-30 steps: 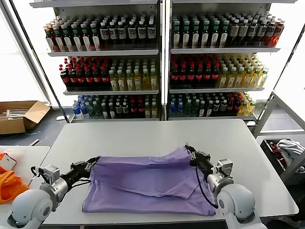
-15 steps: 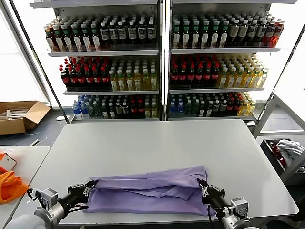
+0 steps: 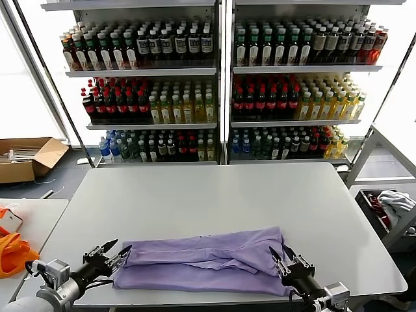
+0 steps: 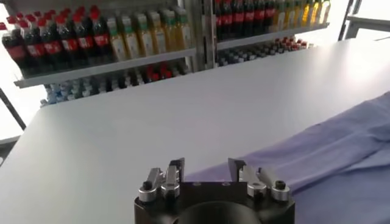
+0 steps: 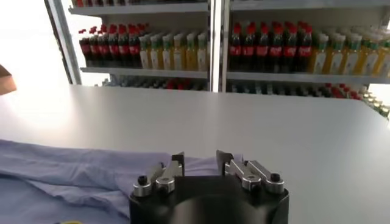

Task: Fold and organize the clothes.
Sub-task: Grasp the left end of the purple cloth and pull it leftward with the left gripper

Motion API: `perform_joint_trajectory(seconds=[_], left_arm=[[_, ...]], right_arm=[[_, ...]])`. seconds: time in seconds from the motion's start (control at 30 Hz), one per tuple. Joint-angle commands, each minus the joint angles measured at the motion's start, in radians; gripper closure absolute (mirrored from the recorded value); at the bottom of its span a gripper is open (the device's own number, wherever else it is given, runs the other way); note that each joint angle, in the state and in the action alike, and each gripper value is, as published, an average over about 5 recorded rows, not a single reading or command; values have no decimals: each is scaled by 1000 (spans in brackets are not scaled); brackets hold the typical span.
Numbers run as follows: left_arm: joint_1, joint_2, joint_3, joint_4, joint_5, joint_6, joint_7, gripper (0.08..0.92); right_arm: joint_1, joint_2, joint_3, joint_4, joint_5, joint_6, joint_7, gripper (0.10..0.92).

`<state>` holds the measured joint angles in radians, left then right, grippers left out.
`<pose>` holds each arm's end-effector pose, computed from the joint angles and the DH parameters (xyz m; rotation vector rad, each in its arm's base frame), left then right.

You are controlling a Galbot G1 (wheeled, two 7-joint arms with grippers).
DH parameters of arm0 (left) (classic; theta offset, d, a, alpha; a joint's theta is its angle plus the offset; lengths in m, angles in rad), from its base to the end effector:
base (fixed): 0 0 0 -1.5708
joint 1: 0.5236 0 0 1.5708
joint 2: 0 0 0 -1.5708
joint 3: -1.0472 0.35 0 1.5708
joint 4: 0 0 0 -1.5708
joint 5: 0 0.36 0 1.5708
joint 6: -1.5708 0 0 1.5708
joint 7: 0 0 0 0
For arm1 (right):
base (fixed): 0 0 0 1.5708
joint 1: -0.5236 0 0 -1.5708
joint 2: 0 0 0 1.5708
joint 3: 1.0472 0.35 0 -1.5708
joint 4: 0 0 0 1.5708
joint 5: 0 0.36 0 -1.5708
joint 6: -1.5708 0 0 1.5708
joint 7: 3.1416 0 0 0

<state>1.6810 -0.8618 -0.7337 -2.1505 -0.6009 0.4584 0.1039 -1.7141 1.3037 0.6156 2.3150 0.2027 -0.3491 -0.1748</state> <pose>0.1929 0.1472 -0.2349 -0.4079 -2.5954 -0.1630 0.1478 -0.0515 -0.2385 0.3929 -2.8370 0.0792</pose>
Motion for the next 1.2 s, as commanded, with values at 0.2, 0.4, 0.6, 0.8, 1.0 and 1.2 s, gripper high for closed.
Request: perform_joint_trajectory(seconds=[0.2,0.4,0.6,0.8,1.0,1.2], left_arm=[[28,-301,165,-15,46,-146,-335,271],[-10,-366,203,31,119,-81,-465,181],[-19,-378,219,78,141,-73,-478,177],[-29,-388,235,104,148,-74,-479,190],[-22,-407,261,101,158,-75,-480,331],[-14,-418,281,92,173,-80,-477,504]], right_arm=[[-111,-2,57,-39,-61,478,-63,361],[-147,10,73,-52,-57,498,-60,219],[-150,16,72,-56,-55,507,-57,203],[-164,13,71,-53,-45,516,-58,202],[-161,9,71,-47,-40,516,-58,203],[-160,8,68,-41,-39,515,-58,203]])
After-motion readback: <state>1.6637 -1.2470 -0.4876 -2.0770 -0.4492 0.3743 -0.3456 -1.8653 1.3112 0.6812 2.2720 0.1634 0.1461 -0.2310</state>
